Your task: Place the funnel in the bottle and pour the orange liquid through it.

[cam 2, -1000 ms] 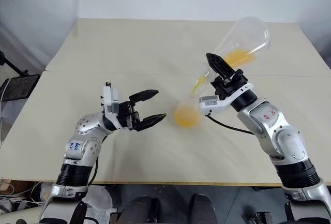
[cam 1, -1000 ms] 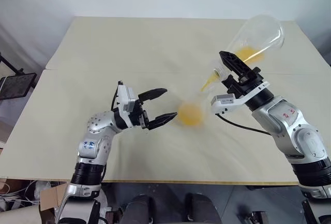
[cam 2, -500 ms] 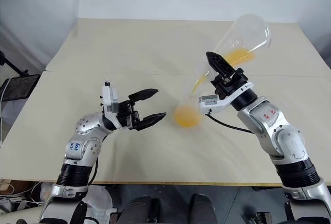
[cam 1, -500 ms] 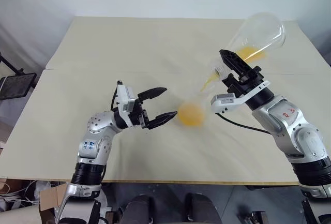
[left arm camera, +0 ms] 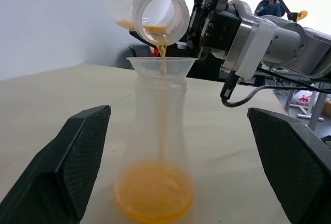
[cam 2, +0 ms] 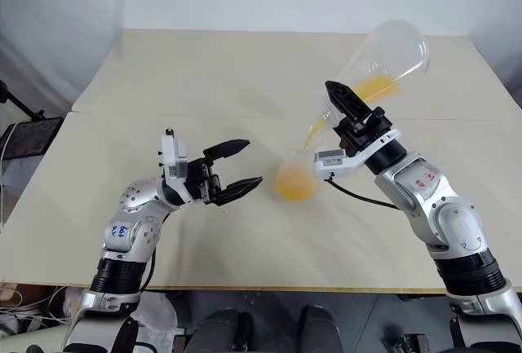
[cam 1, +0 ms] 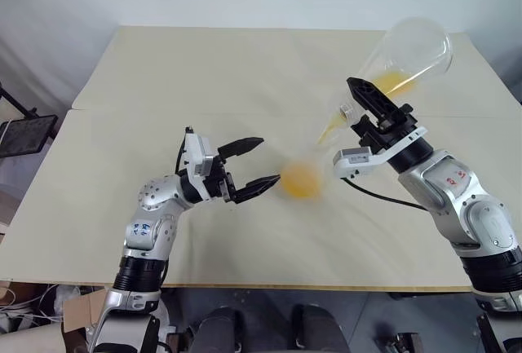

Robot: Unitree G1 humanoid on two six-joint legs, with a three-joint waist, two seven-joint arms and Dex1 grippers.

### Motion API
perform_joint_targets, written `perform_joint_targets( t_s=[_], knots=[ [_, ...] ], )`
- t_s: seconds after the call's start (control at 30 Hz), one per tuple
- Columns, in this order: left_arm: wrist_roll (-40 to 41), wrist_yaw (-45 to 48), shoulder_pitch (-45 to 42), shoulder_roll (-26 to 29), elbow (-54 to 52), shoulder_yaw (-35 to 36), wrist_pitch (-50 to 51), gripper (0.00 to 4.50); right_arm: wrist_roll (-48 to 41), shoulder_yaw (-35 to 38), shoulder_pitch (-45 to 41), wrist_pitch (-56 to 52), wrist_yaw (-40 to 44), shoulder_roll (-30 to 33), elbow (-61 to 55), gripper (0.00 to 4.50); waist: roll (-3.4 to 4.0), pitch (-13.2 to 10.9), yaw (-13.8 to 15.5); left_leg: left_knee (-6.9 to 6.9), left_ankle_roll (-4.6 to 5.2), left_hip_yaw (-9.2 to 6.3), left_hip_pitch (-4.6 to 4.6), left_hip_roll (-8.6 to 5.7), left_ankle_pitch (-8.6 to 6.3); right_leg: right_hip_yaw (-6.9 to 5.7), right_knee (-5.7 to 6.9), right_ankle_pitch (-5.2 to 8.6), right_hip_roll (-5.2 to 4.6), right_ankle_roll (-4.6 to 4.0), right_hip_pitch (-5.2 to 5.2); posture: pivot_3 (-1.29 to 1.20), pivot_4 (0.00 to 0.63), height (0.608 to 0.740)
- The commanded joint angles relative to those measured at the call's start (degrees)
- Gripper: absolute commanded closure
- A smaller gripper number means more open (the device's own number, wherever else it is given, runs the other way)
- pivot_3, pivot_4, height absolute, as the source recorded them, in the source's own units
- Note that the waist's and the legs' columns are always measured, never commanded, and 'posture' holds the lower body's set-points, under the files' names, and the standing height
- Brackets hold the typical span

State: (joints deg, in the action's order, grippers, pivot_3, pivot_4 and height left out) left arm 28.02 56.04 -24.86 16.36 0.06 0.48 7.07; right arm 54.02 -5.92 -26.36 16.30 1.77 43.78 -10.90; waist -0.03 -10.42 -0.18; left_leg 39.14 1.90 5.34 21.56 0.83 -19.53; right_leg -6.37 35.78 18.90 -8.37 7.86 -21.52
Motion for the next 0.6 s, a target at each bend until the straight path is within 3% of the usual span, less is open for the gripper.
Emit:
perform_joint_targets(
  t_s=[0.03, 0.6],
  knots=[
    [0.43, 0.02, -0.30, -0.22, -1.44, -0.13, -1.04, 0.00, -0.26, 2.50, -1.55, -0.23, -1.38, 0.54, -1.58, 2.05, 0.00, 0.00, 0.00, 0.00, 0.00, 0.00, 0.00, 0.00, 0.00, 0.00, 0.00, 0.00, 0.00, 0.00, 0.00, 0.00, 0.150, 0.740],
    [0.51, -0.06, -0.15, 0.05, -1.71, -0.02, -0.76, 0.00, -0.56, 2.16, -1.02, 0.01, -0.91, 0.44, -1.76, 2.05, 0.00, 0.00, 0.00, 0.00, 0.00, 0.00, 0.00, 0.00, 0.00, 0.00, 0.00, 0.00, 0.00, 0.00, 0.00, 0.00, 0.150, 0.740]
  ],
)
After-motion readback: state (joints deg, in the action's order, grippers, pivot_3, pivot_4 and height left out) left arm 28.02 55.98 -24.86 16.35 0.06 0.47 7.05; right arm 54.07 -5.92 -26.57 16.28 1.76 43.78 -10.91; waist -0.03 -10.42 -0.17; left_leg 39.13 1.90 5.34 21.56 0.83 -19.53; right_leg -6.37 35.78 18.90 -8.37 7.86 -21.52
